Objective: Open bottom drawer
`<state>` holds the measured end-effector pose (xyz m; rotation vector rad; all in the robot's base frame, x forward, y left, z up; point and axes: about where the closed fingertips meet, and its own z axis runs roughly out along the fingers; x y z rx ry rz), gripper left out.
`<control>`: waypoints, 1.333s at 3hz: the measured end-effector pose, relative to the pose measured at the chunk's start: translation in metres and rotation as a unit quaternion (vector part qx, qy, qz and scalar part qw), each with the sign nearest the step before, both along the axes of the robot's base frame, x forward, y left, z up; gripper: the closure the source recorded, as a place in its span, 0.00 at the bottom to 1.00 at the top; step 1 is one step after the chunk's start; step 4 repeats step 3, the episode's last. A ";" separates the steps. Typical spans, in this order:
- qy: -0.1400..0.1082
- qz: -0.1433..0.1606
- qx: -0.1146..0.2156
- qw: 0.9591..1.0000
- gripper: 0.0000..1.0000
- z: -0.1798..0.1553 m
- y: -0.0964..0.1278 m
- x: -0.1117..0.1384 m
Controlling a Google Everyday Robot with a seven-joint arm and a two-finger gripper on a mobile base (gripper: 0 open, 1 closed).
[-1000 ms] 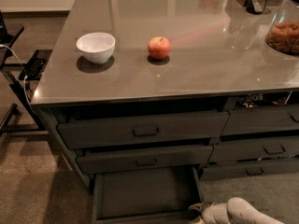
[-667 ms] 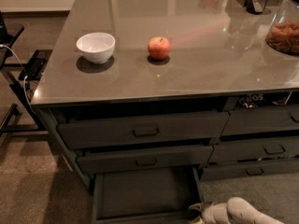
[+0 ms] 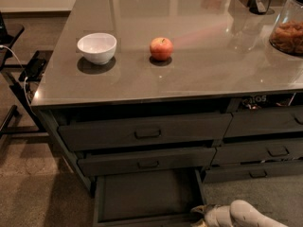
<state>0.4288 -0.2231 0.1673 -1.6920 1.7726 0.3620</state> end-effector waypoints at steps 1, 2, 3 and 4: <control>0.000 0.000 0.000 1.000 0.11 0.000 0.000 0.000; 0.000 0.000 0.000 1.000 0.00 0.000 0.000 0.000; 0.000 0.000 0.000 1.000 0.00 0.000 0.000 0.000; 0.000 0.000 0.000 1.000 0.00 0.000 0.000 0.000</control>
Offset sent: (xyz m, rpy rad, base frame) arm 0.0000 0.0000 0.0000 0.0000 0.0000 0.0000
